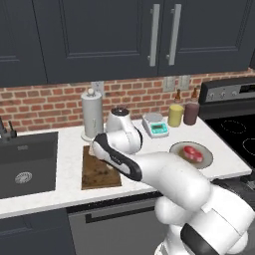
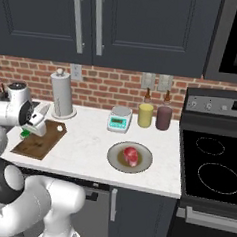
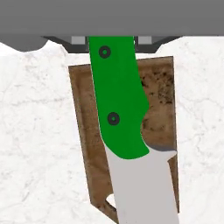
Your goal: Pick up the knife from the drawer and place it on the cutting board. Then place the meat from the plate to the cutting board.
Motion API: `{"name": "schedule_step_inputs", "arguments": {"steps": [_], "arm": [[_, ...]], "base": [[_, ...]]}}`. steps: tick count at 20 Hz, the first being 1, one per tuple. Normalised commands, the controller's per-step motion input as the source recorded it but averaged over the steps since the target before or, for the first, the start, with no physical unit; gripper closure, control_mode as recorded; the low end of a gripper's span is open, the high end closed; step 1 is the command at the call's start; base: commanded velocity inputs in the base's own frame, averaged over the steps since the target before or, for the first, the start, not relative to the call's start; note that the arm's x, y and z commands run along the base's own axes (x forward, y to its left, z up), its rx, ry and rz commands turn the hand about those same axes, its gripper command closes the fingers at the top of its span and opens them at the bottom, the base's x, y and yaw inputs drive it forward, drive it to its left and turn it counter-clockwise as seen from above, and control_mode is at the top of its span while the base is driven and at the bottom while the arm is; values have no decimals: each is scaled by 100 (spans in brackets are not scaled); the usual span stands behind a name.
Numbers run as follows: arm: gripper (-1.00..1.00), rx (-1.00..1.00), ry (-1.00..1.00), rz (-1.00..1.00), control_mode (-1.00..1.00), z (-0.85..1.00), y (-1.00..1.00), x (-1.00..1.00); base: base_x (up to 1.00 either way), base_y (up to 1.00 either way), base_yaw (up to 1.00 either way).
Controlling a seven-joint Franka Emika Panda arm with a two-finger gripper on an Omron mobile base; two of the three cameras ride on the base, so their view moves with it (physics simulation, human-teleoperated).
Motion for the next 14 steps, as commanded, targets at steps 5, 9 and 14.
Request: {"name": "schedule_step_inputs", "arguments": {"steps": [5,9,14], "arm": [[100,-13,20,0,-100,-45,56,35],[100,-13,18,0,-100,-28,25,19],[100,-8,9,0,-100,-28,1,13]], "base": [[0,0,0],[0,0,0],[0,0,0]]}}
